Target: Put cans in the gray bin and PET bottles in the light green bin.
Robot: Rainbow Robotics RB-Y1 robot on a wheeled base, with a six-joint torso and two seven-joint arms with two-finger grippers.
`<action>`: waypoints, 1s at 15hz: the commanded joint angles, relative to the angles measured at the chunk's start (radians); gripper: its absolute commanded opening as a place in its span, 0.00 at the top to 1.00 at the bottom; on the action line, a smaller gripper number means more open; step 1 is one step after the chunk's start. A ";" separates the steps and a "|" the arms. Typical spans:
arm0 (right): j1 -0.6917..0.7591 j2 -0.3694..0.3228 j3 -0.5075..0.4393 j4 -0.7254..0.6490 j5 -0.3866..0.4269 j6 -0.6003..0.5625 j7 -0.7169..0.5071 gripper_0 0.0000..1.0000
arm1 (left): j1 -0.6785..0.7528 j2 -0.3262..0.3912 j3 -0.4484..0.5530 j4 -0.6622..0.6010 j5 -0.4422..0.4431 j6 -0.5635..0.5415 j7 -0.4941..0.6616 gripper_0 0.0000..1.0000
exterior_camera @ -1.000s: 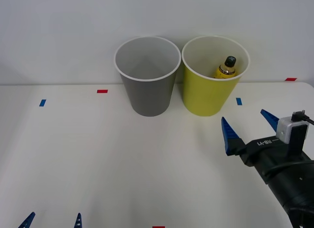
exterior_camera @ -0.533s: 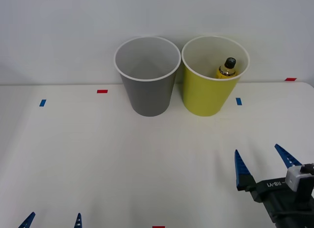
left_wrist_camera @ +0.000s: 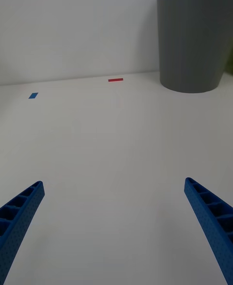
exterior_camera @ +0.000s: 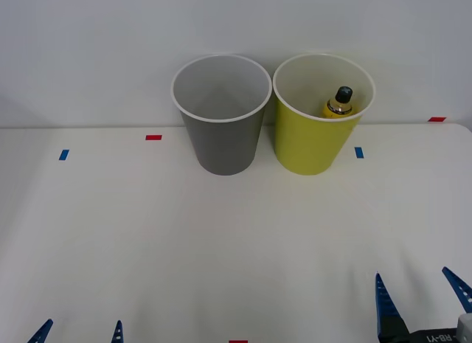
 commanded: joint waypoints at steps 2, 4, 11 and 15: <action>0.125 -0.003 0.018 0.000 -0.017 -0.063 0.002 0.00 | 0.000 0.000 0.000 0.000 0.000 0.000 0.000 0.00; 0.167 -0.002 0.022 0.000 -0.025 -0.083 -0.004 0.00 | 0.000 0.000 0.000 0.000 0.000 0.000 0.000 0.00; 0.182 -0.002 0.018 0.043 -0.006 -0.138 -0.041 0.00 | 0.000 0.000 0.000 0.000 0.000 0.000 0.000 0.00; 0.182 0.000 0.018 0.043 -0.003 -0.138 -0.043 0.00 | 0.000 0.000 0.000 0.000 0.000 0.000 0.000 0.00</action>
